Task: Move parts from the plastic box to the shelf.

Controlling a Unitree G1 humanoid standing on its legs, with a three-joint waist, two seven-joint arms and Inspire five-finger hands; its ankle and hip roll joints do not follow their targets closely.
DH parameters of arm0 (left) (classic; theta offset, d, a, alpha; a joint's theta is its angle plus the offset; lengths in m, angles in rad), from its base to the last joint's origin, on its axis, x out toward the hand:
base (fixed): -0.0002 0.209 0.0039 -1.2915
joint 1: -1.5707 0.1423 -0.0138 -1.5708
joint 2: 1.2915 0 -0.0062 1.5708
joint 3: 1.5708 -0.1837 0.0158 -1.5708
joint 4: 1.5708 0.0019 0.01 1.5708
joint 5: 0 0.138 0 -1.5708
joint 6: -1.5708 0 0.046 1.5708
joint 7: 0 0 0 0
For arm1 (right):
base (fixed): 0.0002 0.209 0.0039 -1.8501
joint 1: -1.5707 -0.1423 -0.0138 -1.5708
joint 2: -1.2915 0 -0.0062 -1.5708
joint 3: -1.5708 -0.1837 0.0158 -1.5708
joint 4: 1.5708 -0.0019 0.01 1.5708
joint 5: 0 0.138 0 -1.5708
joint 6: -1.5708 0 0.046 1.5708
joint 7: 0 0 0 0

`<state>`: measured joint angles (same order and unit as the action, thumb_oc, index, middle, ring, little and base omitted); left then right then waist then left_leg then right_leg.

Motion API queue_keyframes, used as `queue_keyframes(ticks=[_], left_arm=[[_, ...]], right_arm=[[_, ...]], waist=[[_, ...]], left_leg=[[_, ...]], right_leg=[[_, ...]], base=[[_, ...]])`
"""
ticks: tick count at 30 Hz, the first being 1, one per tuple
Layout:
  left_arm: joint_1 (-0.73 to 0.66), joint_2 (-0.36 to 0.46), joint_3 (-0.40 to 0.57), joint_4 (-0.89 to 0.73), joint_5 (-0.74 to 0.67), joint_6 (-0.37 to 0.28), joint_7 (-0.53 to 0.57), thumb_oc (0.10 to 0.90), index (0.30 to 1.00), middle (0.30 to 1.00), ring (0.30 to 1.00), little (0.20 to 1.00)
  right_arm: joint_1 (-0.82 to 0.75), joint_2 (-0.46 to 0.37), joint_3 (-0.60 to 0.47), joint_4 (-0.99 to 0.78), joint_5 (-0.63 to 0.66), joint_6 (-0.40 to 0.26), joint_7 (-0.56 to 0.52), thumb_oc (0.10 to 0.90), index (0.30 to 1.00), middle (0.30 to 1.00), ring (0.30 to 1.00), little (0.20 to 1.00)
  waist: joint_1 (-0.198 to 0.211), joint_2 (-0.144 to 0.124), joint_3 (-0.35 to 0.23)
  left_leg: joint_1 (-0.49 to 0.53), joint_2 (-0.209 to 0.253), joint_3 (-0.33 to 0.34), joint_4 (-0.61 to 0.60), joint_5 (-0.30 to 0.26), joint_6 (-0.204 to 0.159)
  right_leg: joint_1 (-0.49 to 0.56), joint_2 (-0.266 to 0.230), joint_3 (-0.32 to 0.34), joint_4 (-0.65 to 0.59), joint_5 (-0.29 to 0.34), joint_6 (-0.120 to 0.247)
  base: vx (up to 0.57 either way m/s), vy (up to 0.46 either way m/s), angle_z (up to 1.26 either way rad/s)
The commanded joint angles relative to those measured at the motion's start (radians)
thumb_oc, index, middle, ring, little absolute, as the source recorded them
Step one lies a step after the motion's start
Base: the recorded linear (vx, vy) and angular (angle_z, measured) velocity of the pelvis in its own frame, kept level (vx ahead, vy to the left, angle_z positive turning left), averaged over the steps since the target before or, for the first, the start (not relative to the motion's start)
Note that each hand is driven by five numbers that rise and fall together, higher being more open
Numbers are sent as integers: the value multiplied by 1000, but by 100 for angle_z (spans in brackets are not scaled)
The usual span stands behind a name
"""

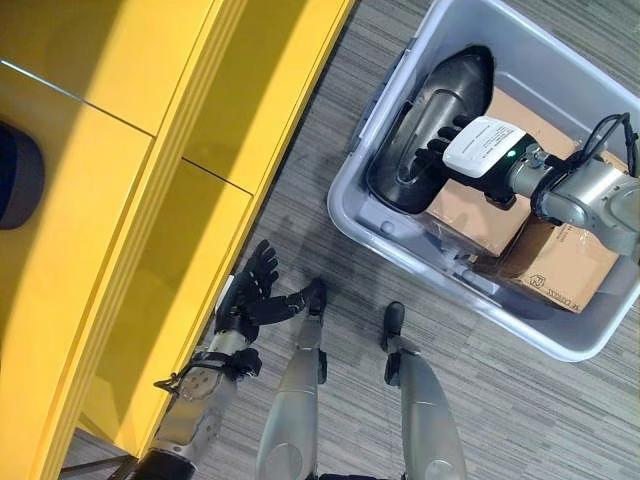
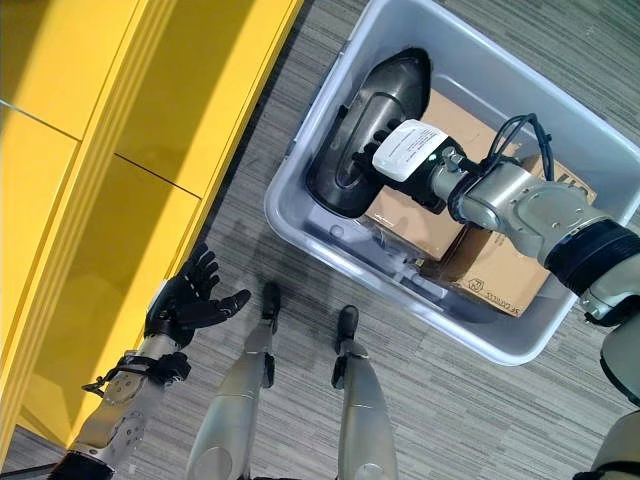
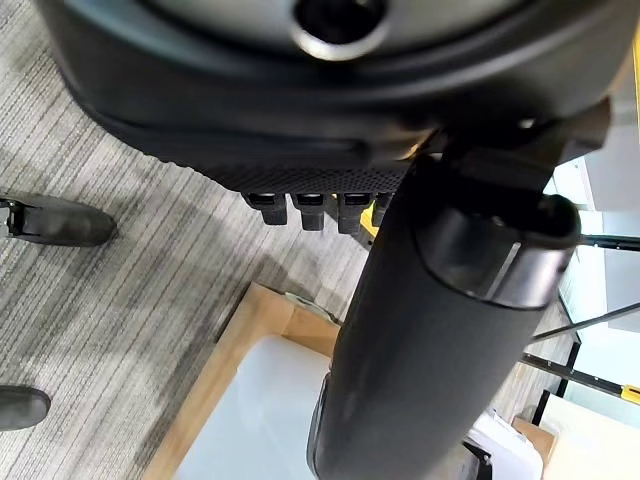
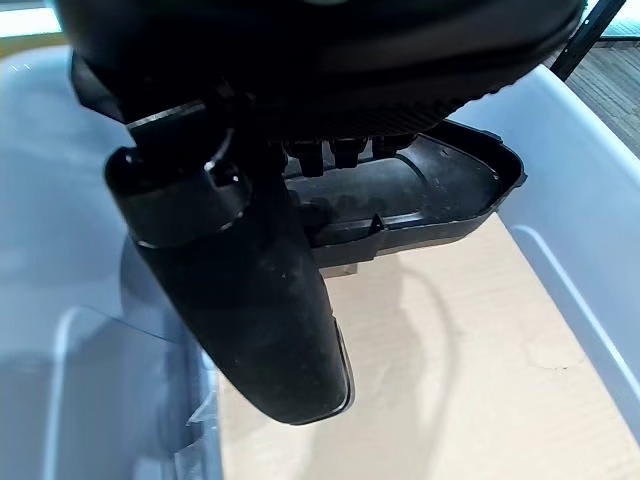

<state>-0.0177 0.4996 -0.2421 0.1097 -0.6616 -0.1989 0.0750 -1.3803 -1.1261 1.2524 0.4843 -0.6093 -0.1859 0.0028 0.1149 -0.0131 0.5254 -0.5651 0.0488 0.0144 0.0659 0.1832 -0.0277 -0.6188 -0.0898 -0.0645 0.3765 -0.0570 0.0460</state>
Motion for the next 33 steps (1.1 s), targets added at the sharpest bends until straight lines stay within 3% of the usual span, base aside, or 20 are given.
queue_keyframes(ticks=[1,16,33], left_arm=[[44,72,27,-107,-1,-81,-16,900,1000,1000,1000,1000],[47,81,39,-114,8,-84,-3,900,1000,1000,1000,1000],[47,76,58,-125,2,-92,23,900,1000,1000,1000,1000]], right_arm=[[-197,-68,61,6,-6,25,-67,900,1000,1000,1000,1000],[-266,-91,92,30,-10,40,-94,900,1000,1000,1000,1000],[-217,-90,-6,32,22,63,-133,900,1000,1000,1000,1000]], waist=[[-3,17,-5],[7,46,-5],[11,64,-5]], left_leg=[[-34,59,-4,124,-102,-36],[-121,43,-23,205,-137,-33],[-193,27,-40,265,-157,-29]], right_leg=[[98,-56,34,-45,4,72],[12,-65,35,68,-51,63],[-69,-72,34,168,-88,50]], base=[[14,-9,4],[23,-17,6],[13,-10,5]])
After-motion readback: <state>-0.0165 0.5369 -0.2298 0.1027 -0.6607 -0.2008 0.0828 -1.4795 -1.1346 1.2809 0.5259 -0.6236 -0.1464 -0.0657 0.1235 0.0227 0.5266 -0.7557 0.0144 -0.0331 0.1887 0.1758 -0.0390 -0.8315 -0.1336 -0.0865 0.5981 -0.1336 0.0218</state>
